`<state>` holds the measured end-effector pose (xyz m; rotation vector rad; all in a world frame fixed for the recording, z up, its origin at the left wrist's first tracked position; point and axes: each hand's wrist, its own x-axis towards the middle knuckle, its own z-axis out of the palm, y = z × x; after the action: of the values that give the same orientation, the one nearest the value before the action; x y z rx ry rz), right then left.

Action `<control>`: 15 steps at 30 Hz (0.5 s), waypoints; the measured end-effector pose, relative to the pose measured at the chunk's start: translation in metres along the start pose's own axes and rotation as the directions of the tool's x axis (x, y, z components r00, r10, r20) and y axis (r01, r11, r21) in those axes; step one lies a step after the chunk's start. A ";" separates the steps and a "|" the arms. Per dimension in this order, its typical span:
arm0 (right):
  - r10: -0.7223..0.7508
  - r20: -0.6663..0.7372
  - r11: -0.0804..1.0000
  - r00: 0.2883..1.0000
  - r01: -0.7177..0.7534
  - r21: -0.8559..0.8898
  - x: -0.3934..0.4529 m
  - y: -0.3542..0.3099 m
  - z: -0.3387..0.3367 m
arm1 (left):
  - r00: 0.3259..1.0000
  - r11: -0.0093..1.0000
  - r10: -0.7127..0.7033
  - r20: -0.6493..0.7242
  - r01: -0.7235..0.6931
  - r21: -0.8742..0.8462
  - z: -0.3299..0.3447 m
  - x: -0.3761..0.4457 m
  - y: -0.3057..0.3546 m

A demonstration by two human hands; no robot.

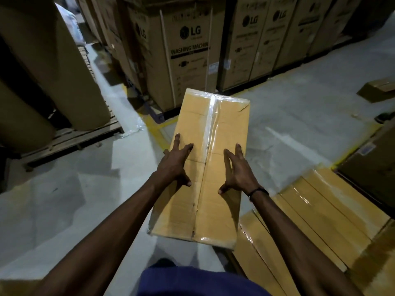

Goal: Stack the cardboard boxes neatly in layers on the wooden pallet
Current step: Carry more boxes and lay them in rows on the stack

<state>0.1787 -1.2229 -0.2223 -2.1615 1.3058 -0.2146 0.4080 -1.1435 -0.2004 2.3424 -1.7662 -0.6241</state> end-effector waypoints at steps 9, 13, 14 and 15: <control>0.143 -0.077 0.990 0.987 -0.142 0.016 0.158 -0.006 -0.013 | 0.991 0.990 0.124 0.047 -0.126 0.061 -0.044 0.192 -0.030; 0.232 -0.135 0.973 0.963 -0.227 0.049 0.216 -0.008 -0.021 | 0.968 0.965 0.228 0.102 -0.239 0.107 -0.069 0.271 -0.031; 0.266 -0.151 0.964 0.952 -0.259 0.064 0.230 -0.009 -0.025 | 0.960 0.958 0.250 0.126 -0.264 0.112 -0.076 0.291 -0.029; 0.290 -0.158 0.957 0.944 -0.281 0.075 0.241 -0.009 -0.029 | 0.952 0.952 0.269 0.148 -0.286 0.113 -0.082 0.308 -0.026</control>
<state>0.2942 -1.4362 -0.2331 -1.9148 1.6721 -0.3140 0.5336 -1.4380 -0.2093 2.1126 -2.2087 -0.6454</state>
